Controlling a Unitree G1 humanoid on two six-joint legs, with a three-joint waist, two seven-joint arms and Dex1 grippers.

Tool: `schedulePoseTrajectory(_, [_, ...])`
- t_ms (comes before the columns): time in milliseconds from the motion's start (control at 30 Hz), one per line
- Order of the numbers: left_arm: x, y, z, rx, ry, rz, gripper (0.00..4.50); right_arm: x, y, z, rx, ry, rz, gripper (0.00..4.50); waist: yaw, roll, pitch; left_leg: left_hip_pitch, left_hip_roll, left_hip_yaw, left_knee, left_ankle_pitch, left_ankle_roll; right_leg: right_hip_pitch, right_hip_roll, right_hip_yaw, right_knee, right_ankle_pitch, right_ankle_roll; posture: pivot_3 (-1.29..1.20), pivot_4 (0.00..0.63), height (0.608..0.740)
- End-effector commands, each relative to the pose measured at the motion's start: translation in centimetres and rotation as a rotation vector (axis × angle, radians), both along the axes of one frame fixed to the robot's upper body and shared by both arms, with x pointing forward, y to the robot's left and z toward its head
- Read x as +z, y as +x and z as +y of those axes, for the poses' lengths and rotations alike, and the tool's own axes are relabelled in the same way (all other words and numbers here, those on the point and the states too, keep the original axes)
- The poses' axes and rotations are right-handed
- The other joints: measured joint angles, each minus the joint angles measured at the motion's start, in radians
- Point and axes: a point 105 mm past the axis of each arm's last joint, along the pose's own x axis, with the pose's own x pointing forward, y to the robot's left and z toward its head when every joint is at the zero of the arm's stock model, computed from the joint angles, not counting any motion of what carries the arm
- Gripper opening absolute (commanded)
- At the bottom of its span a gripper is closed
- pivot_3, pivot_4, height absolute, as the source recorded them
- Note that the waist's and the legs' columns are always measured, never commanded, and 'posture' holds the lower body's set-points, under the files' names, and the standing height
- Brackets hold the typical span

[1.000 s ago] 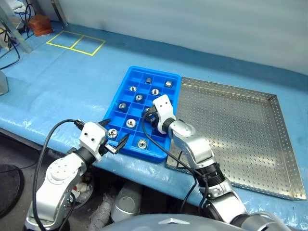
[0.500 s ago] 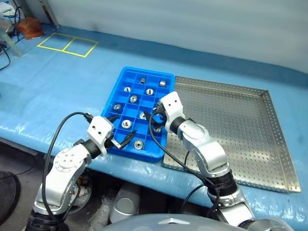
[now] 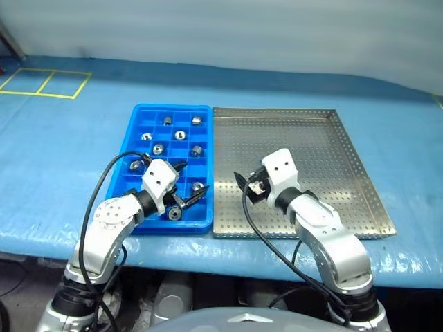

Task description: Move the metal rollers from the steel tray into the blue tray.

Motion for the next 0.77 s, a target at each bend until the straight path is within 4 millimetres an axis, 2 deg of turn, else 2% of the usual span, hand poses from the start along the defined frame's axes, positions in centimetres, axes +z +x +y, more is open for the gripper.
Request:
schedulePoseTrajectory(33, [0.6, 0.1, -0.5, -0.028, -0.010, -0.030, 4.50, 0.9, -1.1, -0.9, -0.027, 0.002, -0.033, 4.49, -0.010, 0.000, 0.000, 0.000, 0.000, 0.000, 0.000, 0.000, 0.000, 0.000, 0.000, 0.000, 0.000, 0.000, 0.000, 0.12, 0.150, 0.740])
schedulePoseTrajectory(233, [0.6, 0.2, -0.6, -0.038, -0.007, -0.031, 4.50, -0.6, -3.0, -1.9, -0.070, -0.002, 0.033, 4.49, -0.029, 0.000, 0.000, 0.000, 0.000, -0.001, 0.001, 0.000, 0.000, 0.000, 0.000, 0.001, 0.000, 0.000, 0.000, 0.11, 0.150, 0.740])
schedulePoseTrajectory(500, [0.8, 0.9, -0.1, 0.035, -0.015, -0.062, 4.50, -0.7, -3.1, -1.9, -0.072, 0.004, 0.041, 4.49, -0.028, -0.001, 0.000, 0.001, 0.001, -0.001, 0.002, 0.001, 0.001, 0.001, -0.001, 0.003, 0.001, 0.001, 0.002, 0.13, 0.150, 0.740])
schedulePoseTrajectory(767, [1.0, 1.5, 0.7, 0.117, -0.014, -0.092, 4.50, -1.2, -3.7, -1.7, 0.016, -0.028, 0.070, 4.49, -0.027, -0.001, 0.000, 0.001, 0.000, -0.001, 0.002, 0.001, 0.002, 0.001, -0.002, 0.003, 0.000, 0.001, 0.002, 0.13, 0.150, 0.740])
